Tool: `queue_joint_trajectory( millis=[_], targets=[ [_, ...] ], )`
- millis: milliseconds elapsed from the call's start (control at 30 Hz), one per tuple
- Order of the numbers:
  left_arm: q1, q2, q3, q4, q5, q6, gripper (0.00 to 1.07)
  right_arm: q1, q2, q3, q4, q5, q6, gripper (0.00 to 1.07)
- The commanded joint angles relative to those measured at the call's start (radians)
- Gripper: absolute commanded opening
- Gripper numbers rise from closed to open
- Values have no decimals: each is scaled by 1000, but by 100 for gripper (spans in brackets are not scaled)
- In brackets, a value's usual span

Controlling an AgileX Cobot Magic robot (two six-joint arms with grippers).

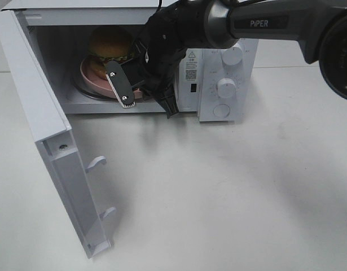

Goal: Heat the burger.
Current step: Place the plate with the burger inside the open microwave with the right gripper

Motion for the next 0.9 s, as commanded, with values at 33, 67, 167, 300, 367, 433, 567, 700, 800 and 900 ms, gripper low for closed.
queue_joint_trajectory(
  millis=[33, 67, 167, 300, 367, 433, 567, 700, 800, 900],
  targets=[
    [-2, -17, 2, -4, -16, 1, 102, 1, -13, -20, 2, -75, -6, 5],
    [-2, -17, 2, -4, -16, 1, 102, 1, -10, -20, 1, -89, -4, 11],
    [-2, -17, 2, -4, -16, 1, 102, 1, -10, -20, 1, -86, 1, 27],
    [-2, -17, 2, -4, -16, 1, 102, 1, -10, -20, 5, -76, 23, 50],
    [-2, -17, 2, -4, -16, 1, 102, 1, -10, -20, 8, -74, 37, 55],
    [-2, -17, 2, -4, -16, 1, 102, 1, -12, -20, 14, -52, 69, 63],
    [-2, -17, 2, -4, -16, 1, 102, 1, -13, -14, 19, 9, 93, 70],
    [-2, -17, 2, -4, -16, 1, 102, 1, -17, -14, 38, 19, 93, 71],
    [-2, -17, 2, -4, -16, 0, 102, 1, -41, 9, 72, 3, 90, 71],
    [-2, -17, 2, -4, -16, 1, 102, 1, -72, 60, 74, -23, 90, 72]
  ],
)
